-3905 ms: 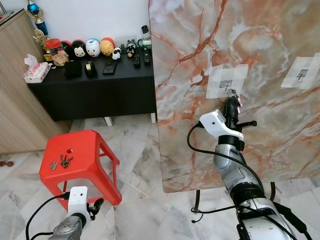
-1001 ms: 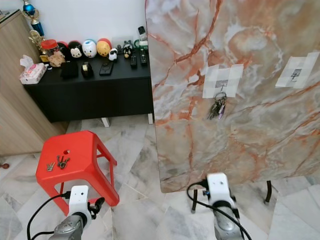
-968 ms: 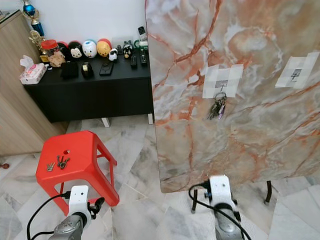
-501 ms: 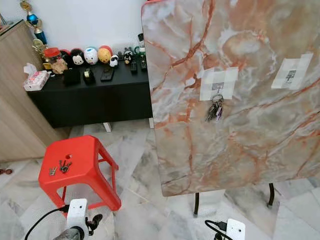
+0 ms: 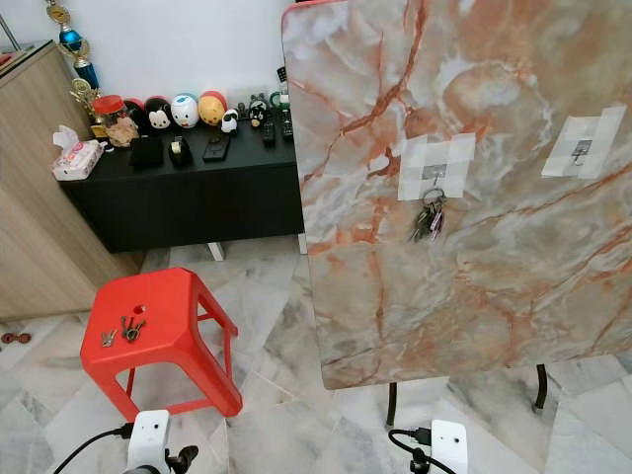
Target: Hang keys on a hook
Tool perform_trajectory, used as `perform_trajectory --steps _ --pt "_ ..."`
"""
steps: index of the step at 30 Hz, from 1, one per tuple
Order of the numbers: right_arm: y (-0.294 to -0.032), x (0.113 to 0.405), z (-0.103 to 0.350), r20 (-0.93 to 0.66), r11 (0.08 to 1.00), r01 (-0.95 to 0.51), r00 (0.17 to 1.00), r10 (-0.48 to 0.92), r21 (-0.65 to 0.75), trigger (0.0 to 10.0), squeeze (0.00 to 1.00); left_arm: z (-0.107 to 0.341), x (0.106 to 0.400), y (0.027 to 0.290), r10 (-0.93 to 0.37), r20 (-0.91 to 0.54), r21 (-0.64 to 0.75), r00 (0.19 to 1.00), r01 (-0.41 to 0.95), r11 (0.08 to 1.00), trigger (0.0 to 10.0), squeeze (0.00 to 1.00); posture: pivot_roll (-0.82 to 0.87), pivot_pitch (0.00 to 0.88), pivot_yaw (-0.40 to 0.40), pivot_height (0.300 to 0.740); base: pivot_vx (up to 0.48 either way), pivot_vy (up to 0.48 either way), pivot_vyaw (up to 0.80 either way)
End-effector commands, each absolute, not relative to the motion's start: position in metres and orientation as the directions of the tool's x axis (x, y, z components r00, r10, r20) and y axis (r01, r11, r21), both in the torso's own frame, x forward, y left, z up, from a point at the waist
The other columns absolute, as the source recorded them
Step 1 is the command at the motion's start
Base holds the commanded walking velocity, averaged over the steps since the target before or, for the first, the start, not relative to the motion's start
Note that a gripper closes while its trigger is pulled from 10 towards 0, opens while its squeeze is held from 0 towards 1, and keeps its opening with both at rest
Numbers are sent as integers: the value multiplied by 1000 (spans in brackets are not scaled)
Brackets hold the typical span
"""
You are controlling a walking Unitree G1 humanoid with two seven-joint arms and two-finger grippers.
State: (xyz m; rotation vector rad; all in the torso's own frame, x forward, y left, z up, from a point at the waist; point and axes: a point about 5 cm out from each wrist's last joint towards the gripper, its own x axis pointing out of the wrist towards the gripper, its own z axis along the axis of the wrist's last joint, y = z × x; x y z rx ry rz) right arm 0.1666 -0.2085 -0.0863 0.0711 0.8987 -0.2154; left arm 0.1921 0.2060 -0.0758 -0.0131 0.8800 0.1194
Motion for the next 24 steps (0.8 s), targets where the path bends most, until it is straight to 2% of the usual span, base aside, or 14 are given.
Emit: perform_trajectory --steps 1,2,11,24 --pt "-207 165 -87 -785 974 223 596 -167 -38 10000 0 -79 183 214 116 -794 58 597 -116 992 10000 0 -34 0 51 740 0 349 0" --pt "-210 163 -88 -786 966 256 591 -183 -32 10000 0 -79 183 216 119 -795 61 595 -117 991 10000 0 -37 0 52 740 0 349 0" --pt "-212 151 -93 -813 966 255 553 -182 -42 10000 0 -79 179 226 133 -799 70 586 -129 989 10000 0 -34 8 58 740 0 348 0" --pt "-212 153 -92 -812 967 251 556 -178 -40 10000 0 -78 179 231 144 -798 73 584 -144 987 10000 0 -33 14 57 740 0 335 0"
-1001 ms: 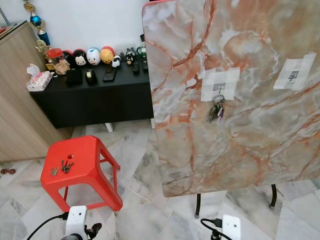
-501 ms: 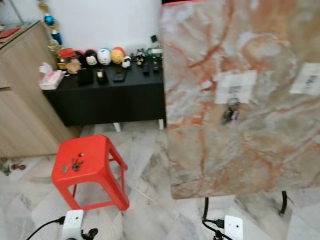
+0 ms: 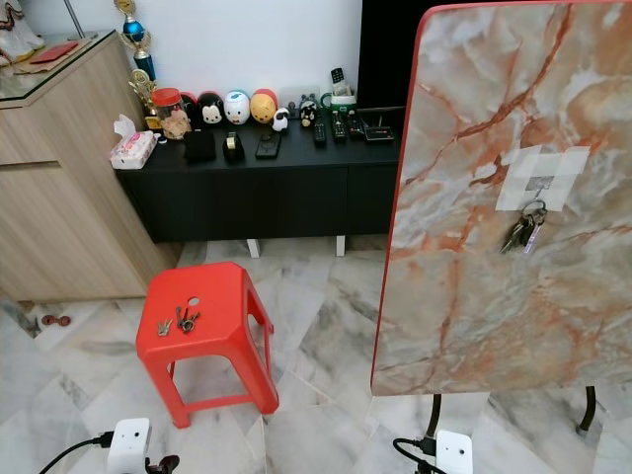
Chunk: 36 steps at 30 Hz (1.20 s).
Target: Hang keys on a hook
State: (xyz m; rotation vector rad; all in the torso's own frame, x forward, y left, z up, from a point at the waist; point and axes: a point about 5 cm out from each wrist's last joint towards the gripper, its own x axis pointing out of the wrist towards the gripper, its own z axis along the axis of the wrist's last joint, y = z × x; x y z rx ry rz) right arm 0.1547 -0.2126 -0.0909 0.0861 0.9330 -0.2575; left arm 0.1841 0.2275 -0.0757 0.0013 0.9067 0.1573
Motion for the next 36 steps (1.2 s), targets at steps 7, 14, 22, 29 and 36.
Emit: perform_trajectory --steps 7,14,22,29,36 --pt "-211 154 -92 -811 966 256 556 -180 -39 10000 0 -77 179 233 149 -799 72 583 -153 986 10000 0 -37 22 61 740 0 325 0" --pt "-210 155 -92 -810 965 261 557 -182 -37 10000 0 -77 179 234 151 -799 73 582 -156 985 10000 0 -40 28 67 740 0 324 0" --pt "-218 153 -90 -806 961 274 561 -189 -35 10000 0 -76 179 236 154 -798 72 583 -160 984 10000 0 -44 45 73 740 0 323 0" --pt "-222 152 -90 -804 958 283 561 -195 -35 10000 0 -76 178 238 156 -799 74 581 -161 984 10000 0 -46 53 75 740 0 325 0" --pt "-217 153 -91 -804 959 281 564 -191 -31 10000 0 -77 177 239 158 -800 75 579 -165 983 10000 0 -41 57 73 740 0 324 0"
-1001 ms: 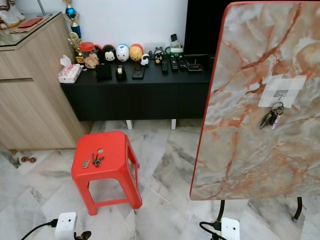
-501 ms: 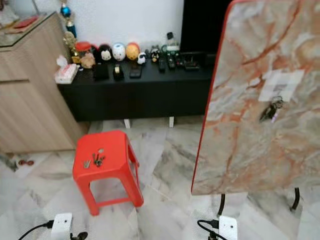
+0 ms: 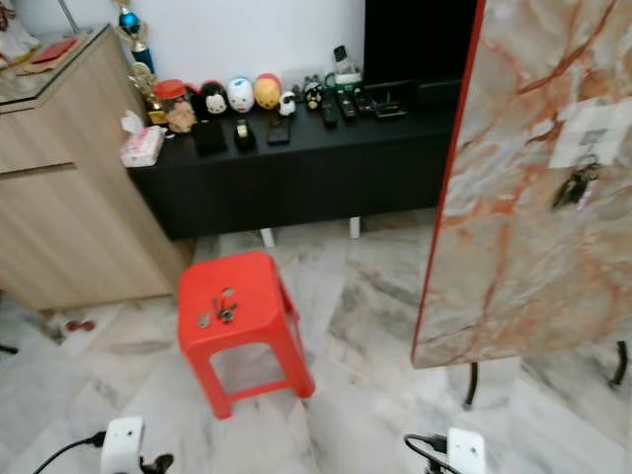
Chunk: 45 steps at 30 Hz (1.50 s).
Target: Hang keys on a hook
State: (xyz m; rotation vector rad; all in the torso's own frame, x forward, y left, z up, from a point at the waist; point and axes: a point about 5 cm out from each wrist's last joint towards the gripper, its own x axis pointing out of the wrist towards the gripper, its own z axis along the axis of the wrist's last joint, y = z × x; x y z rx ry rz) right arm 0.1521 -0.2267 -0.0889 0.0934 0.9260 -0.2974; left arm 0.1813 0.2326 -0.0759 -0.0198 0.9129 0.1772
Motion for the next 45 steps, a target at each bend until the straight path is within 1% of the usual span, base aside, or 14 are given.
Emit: perform_trajectory --steps 1,6,11,21,22,27,31,32,35,38,42,45 --pt "-214 154 -91 -804 960 278 564 -188 -29 10000 0 -77 176 240 158 -800 75 579 -165 983 10000 0 -41 55 72 740 0 330 0" --pt "-203 155 -93 -808 963 267 562 -176 -24 10000 0 -77 176 239 157 -800 73 579 -167 983 10000 0 -37 51 70 740 0 327 0" --pt "-201 153 -94 -812 965 261 558 -169 -22 10000 0 -78 175 238 156 -801 71 579 -166 984 10000 0 -33 43 68 740 0 324 0" --pt "-221 141 -94 -817 961 276 546 -186 -34 10000 0 -78 175 237 155 -802 73 577 -163 984 10000 0 -34 23 70 740 0 326 0" --pt "-224 140 -94 -818 955 295 545 -187 -22 10000 0 -78 175 237 154 -802 73 578 -161 984 10000 0 -32 17 69 740 0 330 0" --pt "-224 141 -94 -818 956 294 545 -186 -22 10000 0 -78 176 238 153 -801 73 579 -159 985 10000 0 -33 9 70 740 0 322 0" --pt "-216 149 -93 -818 960 279 548 -174 -17 10000 0 -77 176 238 153 -801 74 579 -158 985 10000 0 -31 4 70 740 0 322 0" --pt "-211 152 -93 -818 962 273 551 -166 -11 10000 0 -77 177 238 153 -799 72 582 -159 985 10000 0 -32 5 70 740 0 0 0" --pt "-207 154 -93 -819 967 254 552 -157 -14 10000 0 -77 177 238 149 -797 71 585 -155 985 10000 0 -32 8 68 740 0 0 0" --pt "-203 157 -92 -815 973 233 563 -138 -4 10000 0 -76 178 237 147 -797 69 586 -153 986 10000 0 -31 21 68 740 0 0 673" --pt "-201 156 -93 -815 967 254 562 -143 5 10000 0 -76 179 236 143 -796 66 588 -150 986 10000 0 -26 33 70 740 0 0 800" --pt "-201 155 -93 -816 968 253 560 -144 3 10000 0 -77 182 228 132 -796 61 590 -139 988 10000 0 -23 46 72 740 0 0 800"
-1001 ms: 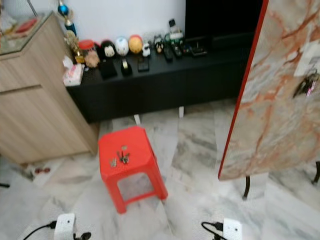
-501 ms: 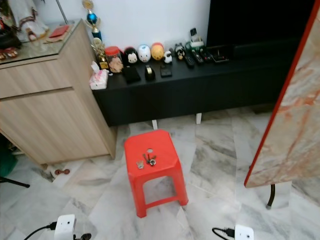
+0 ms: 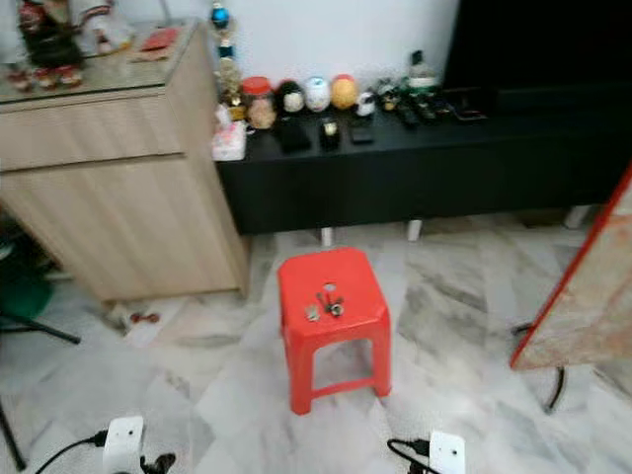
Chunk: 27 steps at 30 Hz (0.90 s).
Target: Hang keys on a hook
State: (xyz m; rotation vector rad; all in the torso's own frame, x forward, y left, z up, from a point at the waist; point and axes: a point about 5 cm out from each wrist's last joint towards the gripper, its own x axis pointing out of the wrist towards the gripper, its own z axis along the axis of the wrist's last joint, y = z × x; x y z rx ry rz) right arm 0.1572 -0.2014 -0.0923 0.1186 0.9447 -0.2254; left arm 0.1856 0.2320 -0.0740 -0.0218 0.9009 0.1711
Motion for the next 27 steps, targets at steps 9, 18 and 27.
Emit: perform_trajectory --steps 9,18,27 --pt "-204 153 -93 -817 966 258 558 -146 4 10000 0 -77 184 222 119 -793 47 598 -134 990 10000 0 -18 66 75 740 0 0 800" --pt "-206 156 -92 -809 958 285 568 -153 19 10000 0 -75 186 225 124 -782 50 611 -136 989 10000 0 -15 70 73 740 0 0 240" --pt "-211 150 -93 -806 956 291 573 -152 26 10000 0 -77 182 225 122 -779 43 615 -142 989 10000 0 -16 65 71 740 145 0 0"
